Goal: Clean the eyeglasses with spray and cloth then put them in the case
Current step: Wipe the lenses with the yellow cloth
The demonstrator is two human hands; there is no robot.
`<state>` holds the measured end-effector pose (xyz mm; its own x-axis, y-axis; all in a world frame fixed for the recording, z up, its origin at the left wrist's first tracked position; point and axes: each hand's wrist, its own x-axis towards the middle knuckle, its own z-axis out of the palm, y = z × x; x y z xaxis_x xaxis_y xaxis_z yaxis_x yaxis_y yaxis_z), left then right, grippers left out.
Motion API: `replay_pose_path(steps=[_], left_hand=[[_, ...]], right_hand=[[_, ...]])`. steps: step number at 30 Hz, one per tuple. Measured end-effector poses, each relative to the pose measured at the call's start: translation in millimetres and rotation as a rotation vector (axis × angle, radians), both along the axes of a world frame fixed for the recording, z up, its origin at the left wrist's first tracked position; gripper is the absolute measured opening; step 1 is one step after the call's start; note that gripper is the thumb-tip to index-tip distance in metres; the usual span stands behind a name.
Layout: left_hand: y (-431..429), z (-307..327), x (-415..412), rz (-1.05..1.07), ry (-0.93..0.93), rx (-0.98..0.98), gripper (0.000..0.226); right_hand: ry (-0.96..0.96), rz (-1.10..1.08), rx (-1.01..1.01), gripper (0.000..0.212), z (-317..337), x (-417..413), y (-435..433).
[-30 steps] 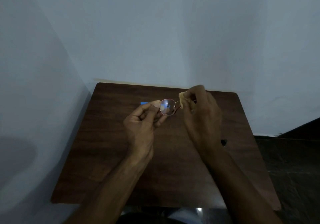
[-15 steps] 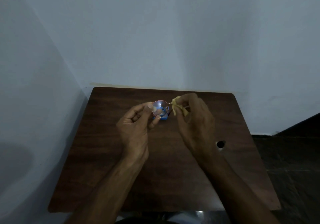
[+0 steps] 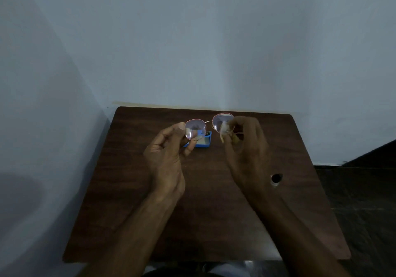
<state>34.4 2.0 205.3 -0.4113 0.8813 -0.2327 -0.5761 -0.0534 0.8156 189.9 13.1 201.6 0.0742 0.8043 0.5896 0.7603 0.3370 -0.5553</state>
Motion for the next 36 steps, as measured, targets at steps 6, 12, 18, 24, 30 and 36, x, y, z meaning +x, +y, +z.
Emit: replay_pose_path(steps=[6, 12, 18, 24, 30, 36], left_hand=[[1.4, -0.1, -3.3, 0.012, 0.020, -0.002, 0.013], [0.7, -1.0, -0.8, 0.003, 0.013, 0.005, 0.009], [-0.2, 0.8, -3.6, -0.010, 0.037, 0.032, 0.008], [-3.8, -4.0, -4.9, -0.005, 0.075, 0.037, 0.011], [-4.6, -5.3, -5.2, -0.026, 0.207, 0.095, 0.010], [-7.1, -4.4, -2.3, -0.011, 0.283, 0.142, 0.012]], right_hand=[[0.158, -0.099, 0.138, 0.022, 14.6, 12.9, -5.2], [-0.011, 0.066, 0.120, 0.021, 12.3, -6.3, -12.8], [-0.005, -0.017, 0.029, 0.033, 10.1, -1.9, 1.9], [-0.049, -0.005, -0.006, 0.023, 5.6, -4.1, 3.3], [-0.153, 0.067, 0.018, 0.023, 10.3, -14.0, 0.6], [-0.141, 0.051, -0.003, 0.031, 16.3, -19.1, 0.8]])
